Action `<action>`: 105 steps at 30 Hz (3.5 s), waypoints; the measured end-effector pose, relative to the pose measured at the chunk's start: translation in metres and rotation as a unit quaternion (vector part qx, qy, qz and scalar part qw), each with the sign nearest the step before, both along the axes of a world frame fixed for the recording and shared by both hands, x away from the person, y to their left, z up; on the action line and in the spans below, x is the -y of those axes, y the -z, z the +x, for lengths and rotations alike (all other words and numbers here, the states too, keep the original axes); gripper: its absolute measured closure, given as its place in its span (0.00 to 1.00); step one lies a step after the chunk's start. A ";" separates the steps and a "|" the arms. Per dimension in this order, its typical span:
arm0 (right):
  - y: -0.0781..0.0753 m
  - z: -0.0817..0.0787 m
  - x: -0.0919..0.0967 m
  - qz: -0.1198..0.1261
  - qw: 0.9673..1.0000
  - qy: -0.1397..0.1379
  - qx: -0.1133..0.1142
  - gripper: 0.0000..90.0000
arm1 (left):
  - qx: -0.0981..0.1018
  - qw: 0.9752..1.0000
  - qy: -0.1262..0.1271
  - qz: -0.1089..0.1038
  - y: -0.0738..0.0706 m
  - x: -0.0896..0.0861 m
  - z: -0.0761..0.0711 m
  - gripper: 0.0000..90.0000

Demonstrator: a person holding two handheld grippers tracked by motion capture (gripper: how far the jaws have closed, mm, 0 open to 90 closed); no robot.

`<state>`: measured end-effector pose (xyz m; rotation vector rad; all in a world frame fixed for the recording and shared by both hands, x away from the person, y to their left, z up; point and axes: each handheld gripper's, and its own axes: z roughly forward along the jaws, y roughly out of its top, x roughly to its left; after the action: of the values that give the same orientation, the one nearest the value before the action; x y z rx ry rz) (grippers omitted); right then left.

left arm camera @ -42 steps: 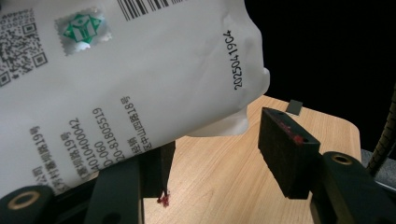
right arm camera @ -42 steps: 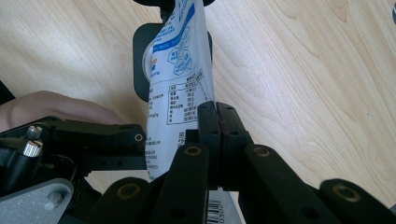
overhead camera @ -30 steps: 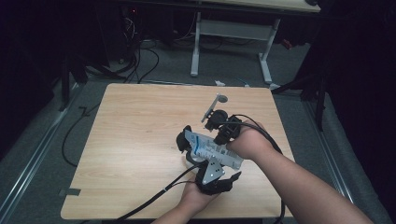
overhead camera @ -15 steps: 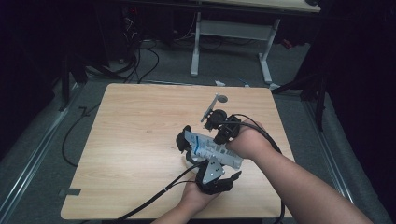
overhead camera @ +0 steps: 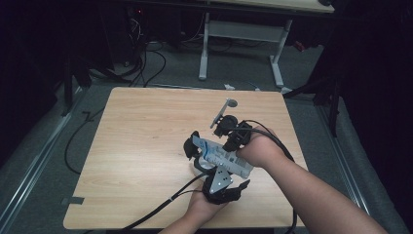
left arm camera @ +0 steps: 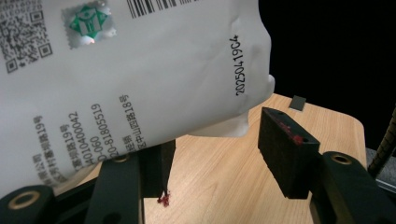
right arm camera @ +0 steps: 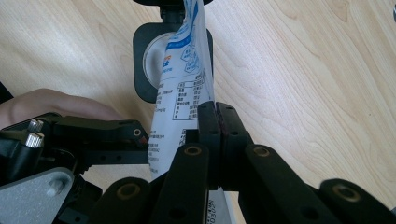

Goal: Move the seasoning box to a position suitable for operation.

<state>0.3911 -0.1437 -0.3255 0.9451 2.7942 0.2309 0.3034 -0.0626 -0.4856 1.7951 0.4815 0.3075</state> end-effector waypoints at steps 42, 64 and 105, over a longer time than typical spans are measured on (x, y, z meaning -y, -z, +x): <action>0.006 -0.011 0.022 0.035 0.999 0.019 -0.014 1.00 | -0.022 1.000 -0.010 0.003 0.013 -0.005 0.000 0.48; 0.012 -0.015 0.024 0.045 0.999 0.018 -0.020 1.00 | -0.032 0.999 -0.021 0.019 0.024 -0.010 0.000 0.53; 0.023 -0.011 0.065 0.048 0.997 0.061 -0.008 1.00 | -0.040 0.999 -0.005 0.027 0.030 -0.042 -0.015 0.45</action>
<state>0.3803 -0.2089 -0.3481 1.1398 2.7485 0.3445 0.2881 -0.0203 -0.5155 1.8641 0.5433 0.2587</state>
